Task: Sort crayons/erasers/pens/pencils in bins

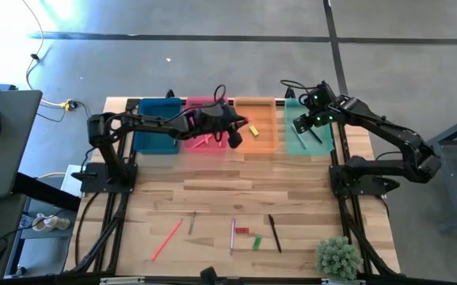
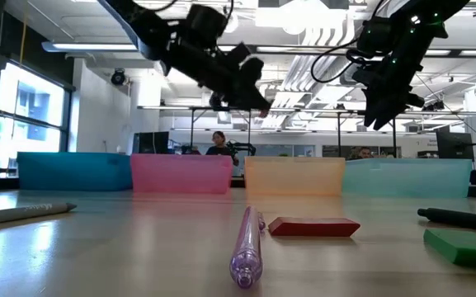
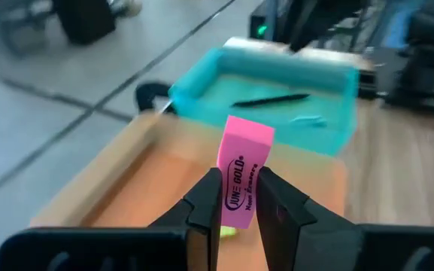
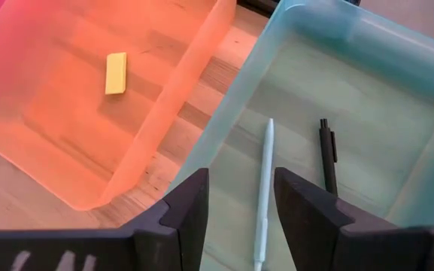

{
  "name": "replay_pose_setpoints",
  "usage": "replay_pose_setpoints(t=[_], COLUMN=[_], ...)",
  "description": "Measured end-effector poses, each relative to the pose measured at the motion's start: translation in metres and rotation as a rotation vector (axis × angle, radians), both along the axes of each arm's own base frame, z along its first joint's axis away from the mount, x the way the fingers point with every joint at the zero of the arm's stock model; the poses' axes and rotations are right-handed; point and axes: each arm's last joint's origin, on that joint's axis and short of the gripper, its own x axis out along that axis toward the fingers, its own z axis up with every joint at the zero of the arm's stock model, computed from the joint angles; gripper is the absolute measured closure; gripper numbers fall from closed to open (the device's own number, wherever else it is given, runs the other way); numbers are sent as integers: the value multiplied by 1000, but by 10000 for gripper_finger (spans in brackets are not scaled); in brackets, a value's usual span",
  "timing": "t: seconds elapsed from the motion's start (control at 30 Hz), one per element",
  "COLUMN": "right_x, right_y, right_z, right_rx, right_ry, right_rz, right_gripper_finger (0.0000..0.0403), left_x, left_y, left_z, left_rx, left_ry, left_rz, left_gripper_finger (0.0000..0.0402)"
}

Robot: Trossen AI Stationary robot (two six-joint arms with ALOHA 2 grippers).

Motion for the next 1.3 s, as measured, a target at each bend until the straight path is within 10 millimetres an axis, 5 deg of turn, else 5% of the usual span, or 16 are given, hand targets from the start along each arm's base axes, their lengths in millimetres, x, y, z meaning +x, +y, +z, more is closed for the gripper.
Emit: replay_pose_setpoints(t=[0.37,1.03,1.3], right_x=[0,17,35], right_y=[0,11,24], right_z=[0,3,7], right_rx=[-5,-12,-32], right_ry=[-4,-66,-135], right_rz=[0,73,133], right_gripper_finger=[259,259,259], left_x=[4,-4,-3], left_y=[7,0,0], left_z=[-34,-49,-49], left_rx=[-133,-211,-212], left_ry=[66,231,231], left_rz=[35,34,31], left_gripper_finger=[348,346,304])
